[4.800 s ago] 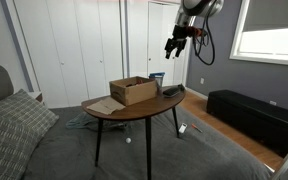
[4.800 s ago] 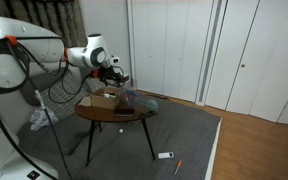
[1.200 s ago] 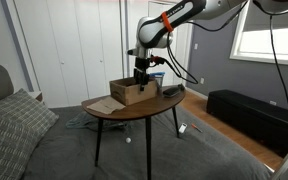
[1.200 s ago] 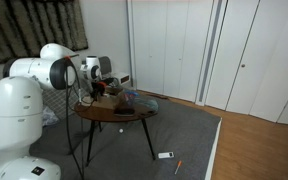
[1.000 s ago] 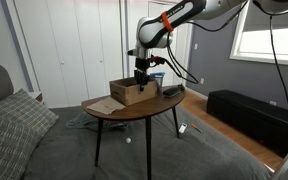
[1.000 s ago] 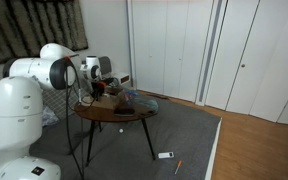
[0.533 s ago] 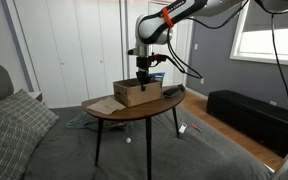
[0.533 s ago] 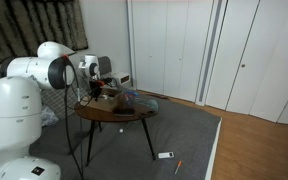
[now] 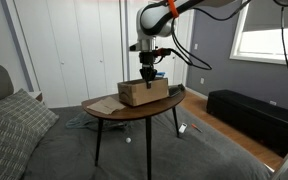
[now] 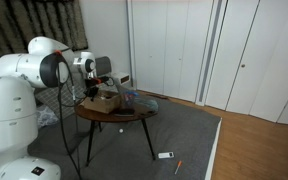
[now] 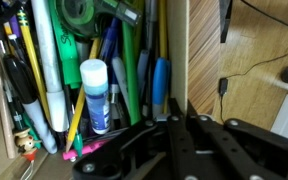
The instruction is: Place the pair of sunglasses on the right side of the table then pull the box forward
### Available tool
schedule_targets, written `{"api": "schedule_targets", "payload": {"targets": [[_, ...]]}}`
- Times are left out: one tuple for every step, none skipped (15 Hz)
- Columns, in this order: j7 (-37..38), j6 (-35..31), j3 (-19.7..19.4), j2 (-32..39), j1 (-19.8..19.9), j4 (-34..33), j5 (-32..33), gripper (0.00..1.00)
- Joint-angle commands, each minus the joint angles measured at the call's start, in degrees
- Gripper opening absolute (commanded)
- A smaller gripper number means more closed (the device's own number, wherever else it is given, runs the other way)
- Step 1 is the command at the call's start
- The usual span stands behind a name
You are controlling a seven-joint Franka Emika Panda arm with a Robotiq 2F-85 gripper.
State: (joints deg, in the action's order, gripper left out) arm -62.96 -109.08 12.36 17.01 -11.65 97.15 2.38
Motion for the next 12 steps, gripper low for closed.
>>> {"api": "schedule_targets", "payload": {"targets": [[-0.3,0.6,1.2,-6.3,1.0,6.1,-2.4,0.02],[-0.3,0.6,1.4,-7.0,0.9,7.1,-3.2,0.02],[-0.3,0.1,1.5,-8.0,0.9,8.3,-3.8,0.02],[-0.2,-0.2,1.6,-8.7,0.7,9.3,-4.2,0.02],[-0.1,-0.1,1.6,-9.5,0.6,10.1,-4.5,0.02],[0.0,0.1,1.7,-10.1,0.5,10.8,-4.8,0.02],[-0.1,0.0,1.8,-10.8,0.4,11.7,-5.1,0.02],[0.0,0.0,1.8,-11.3,0.4,12.4,-5.2,0.02],[0.0,-0.2,1.8,-11.8,0.3,13.0,-5.5,0.02],[0.0,-0.8,1.8,-12.2,0.3,13.7,-5.8,0.02],[-0.2,-1.1,1.8,-12.6,0.3,14.3,-6.1,0.13],[0.0,-1.5,1.8,-12.8,0.2,14.6,-6.2,0.32]]}}
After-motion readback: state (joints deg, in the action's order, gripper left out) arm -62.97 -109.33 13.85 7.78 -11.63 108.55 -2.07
